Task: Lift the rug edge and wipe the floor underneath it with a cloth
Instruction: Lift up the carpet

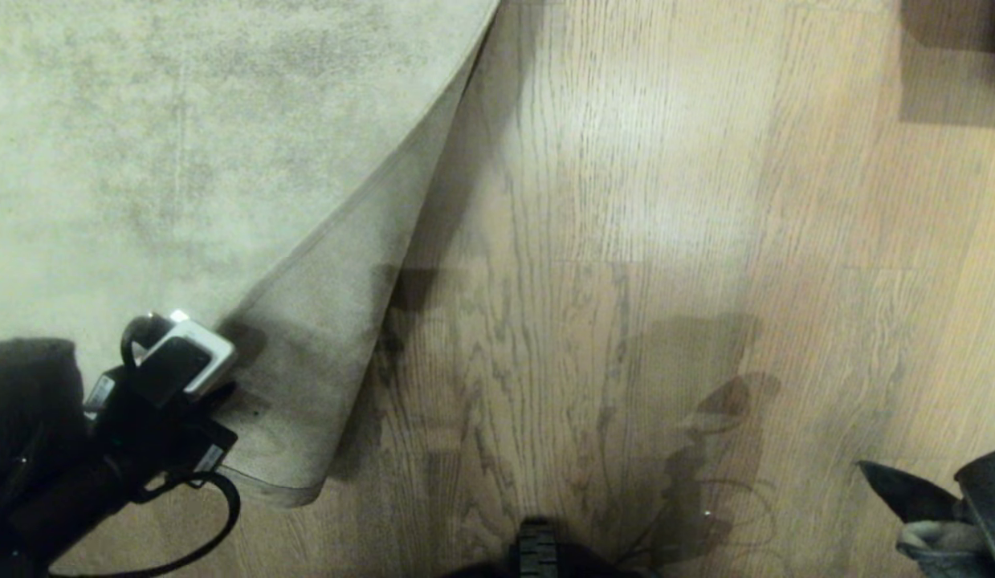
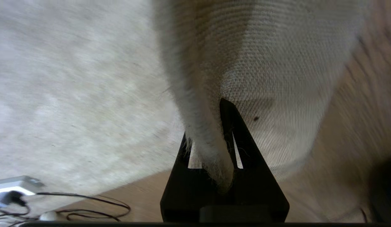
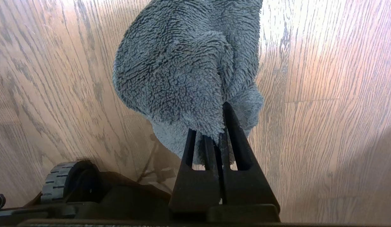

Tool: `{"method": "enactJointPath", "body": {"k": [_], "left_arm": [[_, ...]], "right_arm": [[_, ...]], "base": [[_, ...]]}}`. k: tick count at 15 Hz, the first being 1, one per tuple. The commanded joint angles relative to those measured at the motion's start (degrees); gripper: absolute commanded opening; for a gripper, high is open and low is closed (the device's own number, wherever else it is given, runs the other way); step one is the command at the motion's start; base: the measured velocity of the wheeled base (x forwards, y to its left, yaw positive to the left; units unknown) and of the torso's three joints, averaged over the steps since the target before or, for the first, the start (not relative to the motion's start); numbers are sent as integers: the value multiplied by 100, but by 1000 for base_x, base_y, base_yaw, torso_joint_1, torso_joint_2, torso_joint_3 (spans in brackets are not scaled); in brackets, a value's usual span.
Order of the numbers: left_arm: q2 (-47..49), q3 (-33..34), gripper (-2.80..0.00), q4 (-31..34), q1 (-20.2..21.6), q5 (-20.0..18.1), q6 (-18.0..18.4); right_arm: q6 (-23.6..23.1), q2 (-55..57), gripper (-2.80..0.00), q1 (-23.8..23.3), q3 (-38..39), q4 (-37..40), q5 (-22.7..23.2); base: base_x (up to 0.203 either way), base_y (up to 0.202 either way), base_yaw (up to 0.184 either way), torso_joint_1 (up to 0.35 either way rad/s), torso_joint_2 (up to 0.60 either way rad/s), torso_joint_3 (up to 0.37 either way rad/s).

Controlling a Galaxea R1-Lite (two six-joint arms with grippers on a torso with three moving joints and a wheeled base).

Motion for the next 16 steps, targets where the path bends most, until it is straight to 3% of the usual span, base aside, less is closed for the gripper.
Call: {"method": "enactJointPath", "body": {"k": [1, 4, 9, 13, 14, 16], "left_arm": [[47, -55, -280, -365, 96, 12, 48], [244, 52, -280, -993, 318, 1, 346], [938, 86, -280, -2201, 327, -28, 448], [2156, 93, -280, -4562, 336, -19, 529], [2268, 72, -280, -4856, 339, -24, 543], [2296, 42, -280, -4839, 324, -29, 561]], "right_arm": [[2, 7, -280, 1, 0, -2, -3], [2, 7, -280, 1, 0, 2, -3], [2, 0, -280, 1, 0, -2, -3], [2, 0, -280, 10, 0, -1, -3], [2, 0, -280, 10, 0, -2, -3], [2, 0, -280, 1, 0, -2, -3]], "base": [[0, 0, 0, 0, 0, 0], [0, 0, 0, 0, 0, 0], [0, 0, 0, 0, 0, 0], [0, 0, 0, 0, 0, 0], [0, 0, 0, 0, 0, 0], [0, 0, 0, 0, 0, 0]]}}
